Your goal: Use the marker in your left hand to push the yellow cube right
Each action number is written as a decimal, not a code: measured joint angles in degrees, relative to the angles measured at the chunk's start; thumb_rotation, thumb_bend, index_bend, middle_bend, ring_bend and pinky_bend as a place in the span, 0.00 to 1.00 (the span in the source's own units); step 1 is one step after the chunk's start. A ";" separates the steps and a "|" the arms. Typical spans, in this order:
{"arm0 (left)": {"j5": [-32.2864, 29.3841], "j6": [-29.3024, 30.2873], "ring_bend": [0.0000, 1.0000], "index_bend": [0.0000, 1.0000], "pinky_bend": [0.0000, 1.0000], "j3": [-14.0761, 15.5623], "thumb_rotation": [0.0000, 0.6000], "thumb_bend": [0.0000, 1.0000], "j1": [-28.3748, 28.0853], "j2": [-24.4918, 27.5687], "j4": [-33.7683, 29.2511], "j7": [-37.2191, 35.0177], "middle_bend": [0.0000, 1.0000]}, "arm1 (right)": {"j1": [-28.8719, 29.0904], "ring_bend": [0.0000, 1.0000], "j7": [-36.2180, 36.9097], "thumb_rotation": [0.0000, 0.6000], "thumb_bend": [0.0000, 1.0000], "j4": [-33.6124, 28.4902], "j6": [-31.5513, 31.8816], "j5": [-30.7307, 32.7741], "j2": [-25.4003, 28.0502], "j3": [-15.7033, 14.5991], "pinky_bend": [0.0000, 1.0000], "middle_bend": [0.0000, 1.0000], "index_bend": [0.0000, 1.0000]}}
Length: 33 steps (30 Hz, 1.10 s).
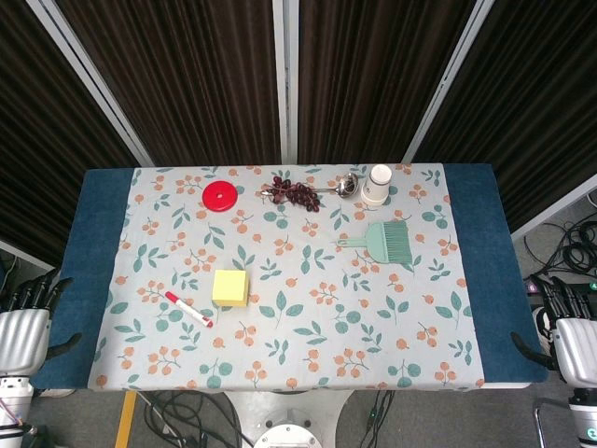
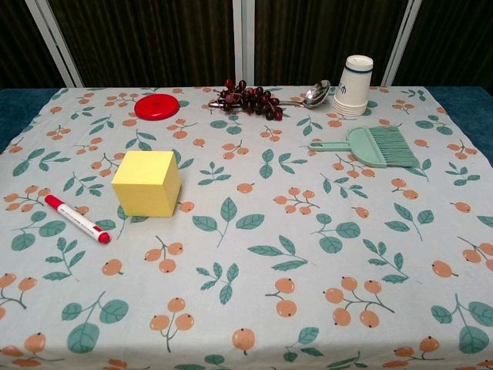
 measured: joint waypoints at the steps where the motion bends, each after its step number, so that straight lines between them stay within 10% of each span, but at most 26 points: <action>1: -0.02 -0.05 0.13 0.23 0.15 0.05 1.00 0.16 0.04 0.03 0.00 -0.07 0.18 | 0.01 0.00 0.09 1.00 0.15 0.04 -0.01 -0.15 0.00 -0.05 0.08 0.13 0.01; 20: 7.08 -7.86 0.20 0.37 0.20 0.51 1.00 0.20 -6.94 1.84 4.31 -7.95 0.34 | 0.84 0.00 0.58 1.00 0.15 0.49 0.90 -2.49 0.94 0.34 0.08 0.13 0.01; 33: 12.75 -22.13 0.22 0.42 0.25 1.82 1.00 0.26 -18.89 -6.49 16.37 -13.52 0.40 | 1.17 0.00 -0.86 1.00 0.15 -0.87 0.25 -1.90 1.50 0.48 0.08 0.13 0.01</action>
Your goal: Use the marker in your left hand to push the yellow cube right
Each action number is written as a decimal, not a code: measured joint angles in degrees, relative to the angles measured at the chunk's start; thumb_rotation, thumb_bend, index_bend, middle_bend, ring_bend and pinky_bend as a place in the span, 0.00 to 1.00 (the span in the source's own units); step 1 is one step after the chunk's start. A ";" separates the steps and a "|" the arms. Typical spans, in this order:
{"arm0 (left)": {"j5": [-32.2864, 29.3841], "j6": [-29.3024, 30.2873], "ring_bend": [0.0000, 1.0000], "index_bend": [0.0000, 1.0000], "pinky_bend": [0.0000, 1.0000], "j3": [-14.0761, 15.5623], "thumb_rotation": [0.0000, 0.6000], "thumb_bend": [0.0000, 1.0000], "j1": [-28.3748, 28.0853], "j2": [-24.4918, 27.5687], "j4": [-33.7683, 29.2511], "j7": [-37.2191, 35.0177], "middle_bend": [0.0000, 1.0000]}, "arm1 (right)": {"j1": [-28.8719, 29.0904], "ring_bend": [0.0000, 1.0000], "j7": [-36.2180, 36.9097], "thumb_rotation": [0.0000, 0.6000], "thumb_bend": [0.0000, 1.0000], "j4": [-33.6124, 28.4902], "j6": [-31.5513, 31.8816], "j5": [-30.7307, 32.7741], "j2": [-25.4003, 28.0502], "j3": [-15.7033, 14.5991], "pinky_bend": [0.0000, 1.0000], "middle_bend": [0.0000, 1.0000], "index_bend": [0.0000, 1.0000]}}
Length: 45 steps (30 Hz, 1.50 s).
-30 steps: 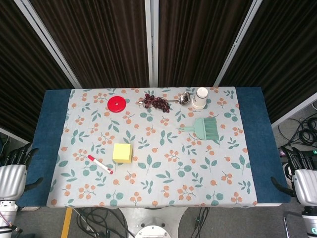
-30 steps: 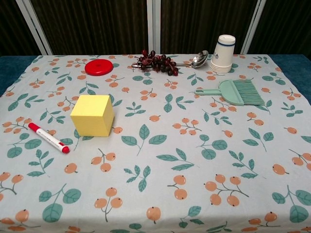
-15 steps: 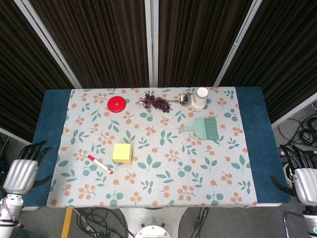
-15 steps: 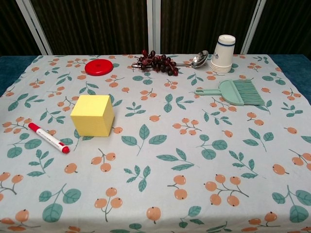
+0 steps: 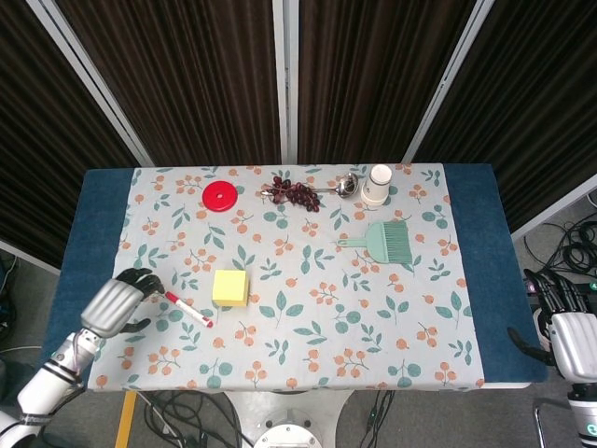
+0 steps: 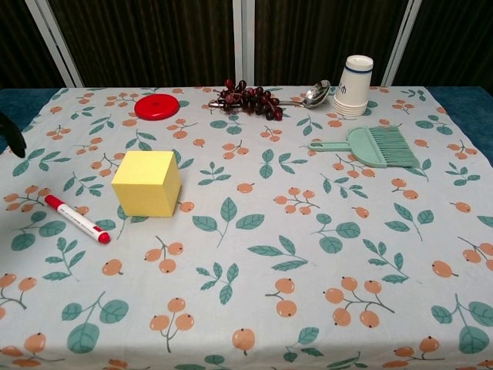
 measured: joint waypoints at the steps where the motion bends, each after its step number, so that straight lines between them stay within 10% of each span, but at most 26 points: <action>1: 0.22 -0.65 0.22 0.42 0.25 0.22 1.00 0.26 -0.62 -1.01 1.10 -0.10 0.40 | -0.04 0.00 -0.03 1.00 0.15 -0.02 0.01 0.09 0.01 -0.01 0.08 0.13 0.01; 45: -6.57 -9.04 0.31 0.52 0.25 2.12 1.00 0.37 -8.45 -16.06 12.42 6.99 0.52 | -1.29 0.00 2.25 1.00 0.15 2.39 0.26 1.19 -0.50 -0.53 0.08 0.13 0.01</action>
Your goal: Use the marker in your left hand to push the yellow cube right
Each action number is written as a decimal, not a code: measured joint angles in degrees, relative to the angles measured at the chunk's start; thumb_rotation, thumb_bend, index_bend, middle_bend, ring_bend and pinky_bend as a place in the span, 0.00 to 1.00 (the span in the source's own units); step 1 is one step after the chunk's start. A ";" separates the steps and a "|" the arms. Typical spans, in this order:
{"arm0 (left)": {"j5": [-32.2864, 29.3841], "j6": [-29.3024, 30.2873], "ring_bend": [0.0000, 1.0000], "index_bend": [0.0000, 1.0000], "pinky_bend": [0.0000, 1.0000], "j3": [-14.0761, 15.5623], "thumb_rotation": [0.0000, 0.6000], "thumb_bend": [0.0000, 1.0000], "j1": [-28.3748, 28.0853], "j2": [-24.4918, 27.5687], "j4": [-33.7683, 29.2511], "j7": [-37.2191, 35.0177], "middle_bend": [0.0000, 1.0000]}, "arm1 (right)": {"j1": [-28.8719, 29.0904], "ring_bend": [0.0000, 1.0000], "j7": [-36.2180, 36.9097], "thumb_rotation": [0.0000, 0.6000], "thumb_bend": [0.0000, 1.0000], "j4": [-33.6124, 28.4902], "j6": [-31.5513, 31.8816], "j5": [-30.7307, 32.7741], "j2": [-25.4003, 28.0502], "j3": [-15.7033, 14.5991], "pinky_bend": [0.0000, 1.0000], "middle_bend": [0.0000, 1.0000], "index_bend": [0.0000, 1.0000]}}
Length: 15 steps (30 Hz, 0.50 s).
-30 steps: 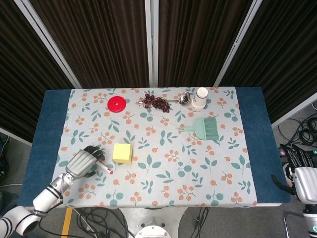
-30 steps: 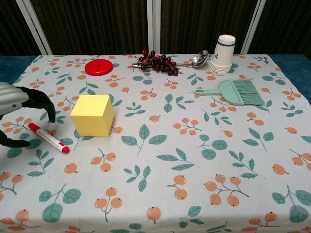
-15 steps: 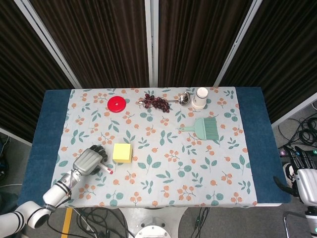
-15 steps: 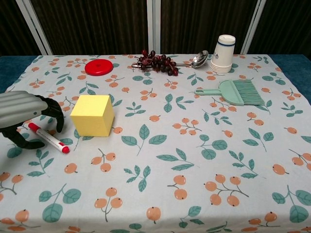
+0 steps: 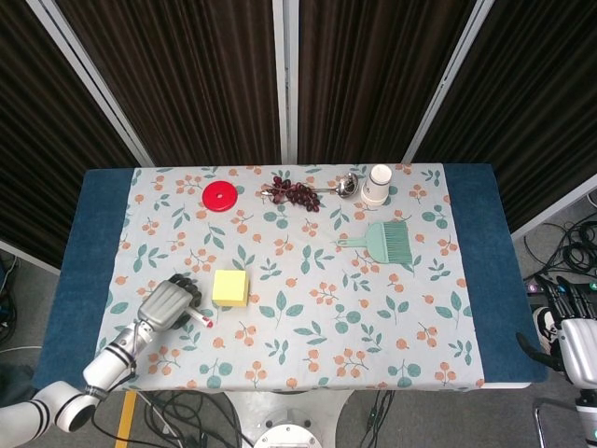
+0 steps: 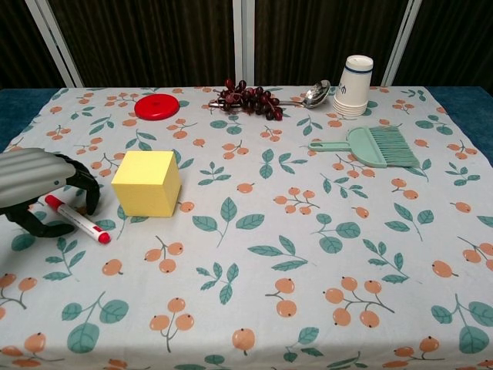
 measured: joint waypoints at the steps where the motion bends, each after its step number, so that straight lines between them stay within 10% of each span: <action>1: -0.06 0.03 0.31 0.52 0.25 0.02 1.00 0.37 -0.06 -0.15 0.22 0.02 0.53 | -0.01 0.00 -0.01 1.00 0.15 0.00 -0.02 0.05 -0.01 0.01 0.08 0.13 0.01; 15: -0.12 1.50 0.37 0.55 0.25 0.85 1.00 0.37 0.11 -0.37 0.02 1.85 0.58 | 0.23 0.00 -0.43 1.00 0.15 -0.35 -0.51 0.41 -0.01 0.31 0.08 0.13 0.01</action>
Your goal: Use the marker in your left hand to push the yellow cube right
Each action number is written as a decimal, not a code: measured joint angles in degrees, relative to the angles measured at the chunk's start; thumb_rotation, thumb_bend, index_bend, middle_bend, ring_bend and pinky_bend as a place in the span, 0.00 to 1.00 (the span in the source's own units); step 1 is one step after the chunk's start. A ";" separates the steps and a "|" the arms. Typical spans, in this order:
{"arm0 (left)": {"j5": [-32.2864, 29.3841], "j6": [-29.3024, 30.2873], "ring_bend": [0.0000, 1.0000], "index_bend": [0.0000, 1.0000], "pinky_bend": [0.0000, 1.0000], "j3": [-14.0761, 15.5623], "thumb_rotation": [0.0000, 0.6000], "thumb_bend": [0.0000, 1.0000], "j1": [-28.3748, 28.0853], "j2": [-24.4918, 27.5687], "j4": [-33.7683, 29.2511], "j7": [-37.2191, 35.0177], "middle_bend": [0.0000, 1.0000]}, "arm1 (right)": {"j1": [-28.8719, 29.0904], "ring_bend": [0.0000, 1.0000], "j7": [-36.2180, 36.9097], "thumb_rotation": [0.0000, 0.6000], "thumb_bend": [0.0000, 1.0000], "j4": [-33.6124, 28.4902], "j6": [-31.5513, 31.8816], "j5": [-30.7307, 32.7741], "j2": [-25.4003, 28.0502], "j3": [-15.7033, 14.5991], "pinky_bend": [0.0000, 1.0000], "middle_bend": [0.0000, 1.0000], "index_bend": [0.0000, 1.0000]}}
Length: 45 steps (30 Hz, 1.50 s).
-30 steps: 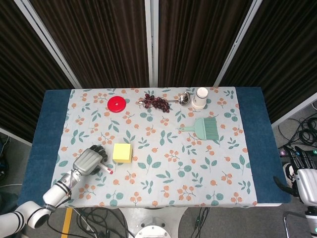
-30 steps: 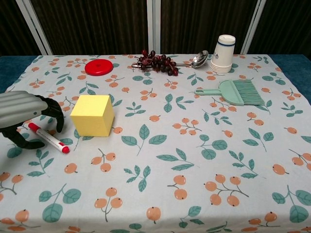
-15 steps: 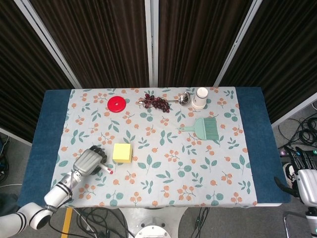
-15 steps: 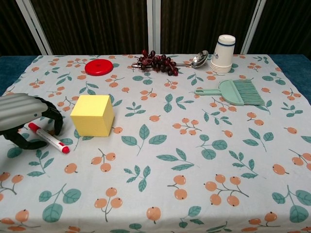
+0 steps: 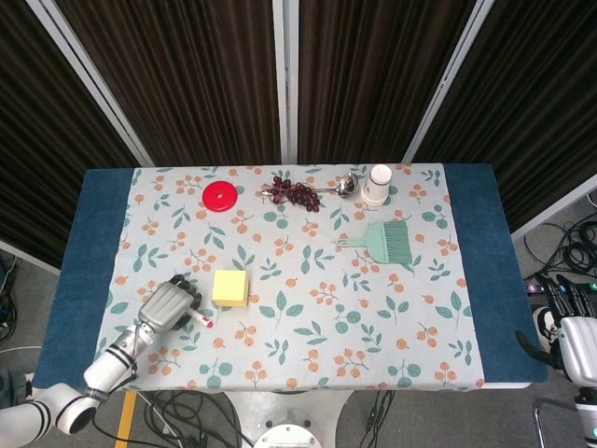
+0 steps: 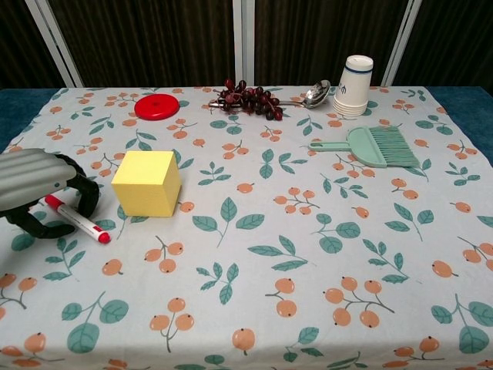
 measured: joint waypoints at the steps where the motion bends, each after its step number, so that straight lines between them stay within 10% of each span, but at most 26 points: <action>1: -0.17 -0.11 0.37 0.55 0.25 0.00 1.00 0.37 -0.04 -0.08 0.06 0.09 0.58 | -0.04 0.00 0.05 1.00 0.15 0.03 0.04 0.00 0.01 -0.01 0.08 0.13 0.01; 26: -0.42 1.19 0.44 0.64 0.26 0.31 1.00 0.38 -0.12 -2.27 3.06 0.61 0.67 | -0.43 0.00 0.50 1.00 0.15 0.15 0.26 0.16 0.29 0.00 0.08 0.13 0.01; 34: 1.34 5.96 0.53 0.69 0.55 0.54 1.00 0.40 0.95 -2.53 4.82 -3.30 0.72 | -0.41 0.00 0.24 1.00 0.15 -0.30 0.37 0.01 0.52 0.07 0.08 0.13 0.01; 45: 4.93 12.22 0.54 0.69 0.61 1.95 1.00 0.40 2.45 -0.96 8.33 -12.83 0.72 | -0.46 0.00 0.14 1.00 0.15 -0.50 0.46 -0.11 0.63 0.06 0.08 0.13 0.01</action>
